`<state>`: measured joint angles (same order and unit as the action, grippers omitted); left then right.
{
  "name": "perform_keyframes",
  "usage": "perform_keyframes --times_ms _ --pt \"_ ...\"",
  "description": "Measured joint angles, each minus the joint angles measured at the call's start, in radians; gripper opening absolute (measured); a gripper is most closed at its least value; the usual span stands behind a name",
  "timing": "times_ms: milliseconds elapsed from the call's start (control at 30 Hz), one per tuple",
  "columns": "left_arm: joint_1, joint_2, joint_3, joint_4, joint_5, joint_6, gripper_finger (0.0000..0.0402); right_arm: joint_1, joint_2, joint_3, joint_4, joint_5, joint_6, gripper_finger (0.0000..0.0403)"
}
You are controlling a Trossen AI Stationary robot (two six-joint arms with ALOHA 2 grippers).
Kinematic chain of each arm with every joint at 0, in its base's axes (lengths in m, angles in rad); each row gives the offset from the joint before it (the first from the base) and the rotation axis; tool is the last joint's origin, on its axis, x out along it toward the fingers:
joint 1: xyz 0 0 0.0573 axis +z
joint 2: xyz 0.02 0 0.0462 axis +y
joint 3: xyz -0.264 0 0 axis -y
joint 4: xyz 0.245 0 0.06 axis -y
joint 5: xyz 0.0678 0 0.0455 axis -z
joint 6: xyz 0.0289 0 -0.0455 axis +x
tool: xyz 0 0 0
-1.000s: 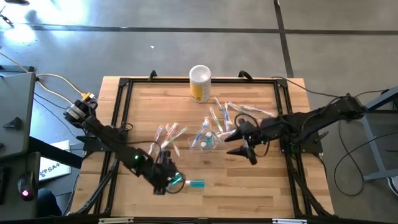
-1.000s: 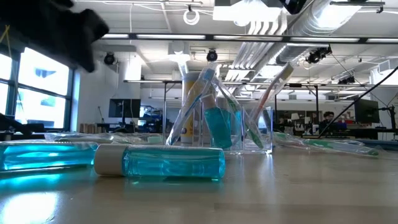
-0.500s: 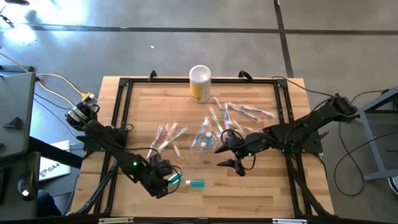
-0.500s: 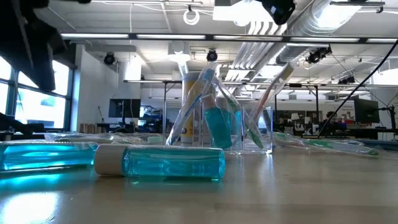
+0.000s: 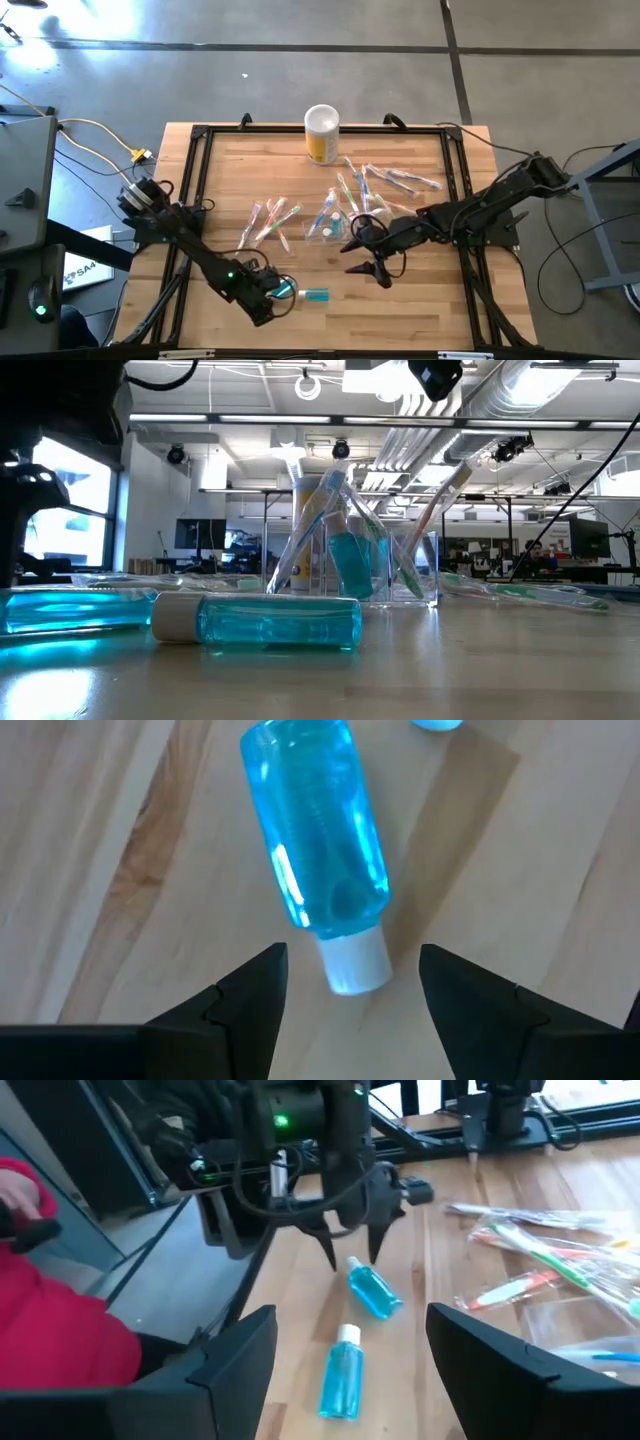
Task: Pick & Place toothbrushing station
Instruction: Put the blue mouthwash in the transparent organizer
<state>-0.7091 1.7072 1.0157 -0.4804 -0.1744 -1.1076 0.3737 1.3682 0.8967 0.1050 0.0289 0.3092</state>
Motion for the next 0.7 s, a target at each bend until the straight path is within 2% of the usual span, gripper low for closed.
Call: perform_keyframes --times_ms 367,467,600,700 --pt "0.031 0.039 0.002 -0.003 0.019 0.028 0.0214 0.055 0.0 0.0 0.035 -0.007 0.0 0.025" --pt "0.031 0.039 0.002 -0.025 0.045 -0.004 0.0177 0.07 0.0 0.0 0.037 -0.004 0.0 0.025" --pt "0.033 0.039 0.002 -0.048 0.075 -0.005 0.0087 0.095 0.0 0.0 0.035 -0.002 0.0 0.025" --pt "0.032 0.039 0.002 -0.049 0.074 0.058 0.0083 0.109 0.028 0.001 0.047 -0.003 0.0 0.025"
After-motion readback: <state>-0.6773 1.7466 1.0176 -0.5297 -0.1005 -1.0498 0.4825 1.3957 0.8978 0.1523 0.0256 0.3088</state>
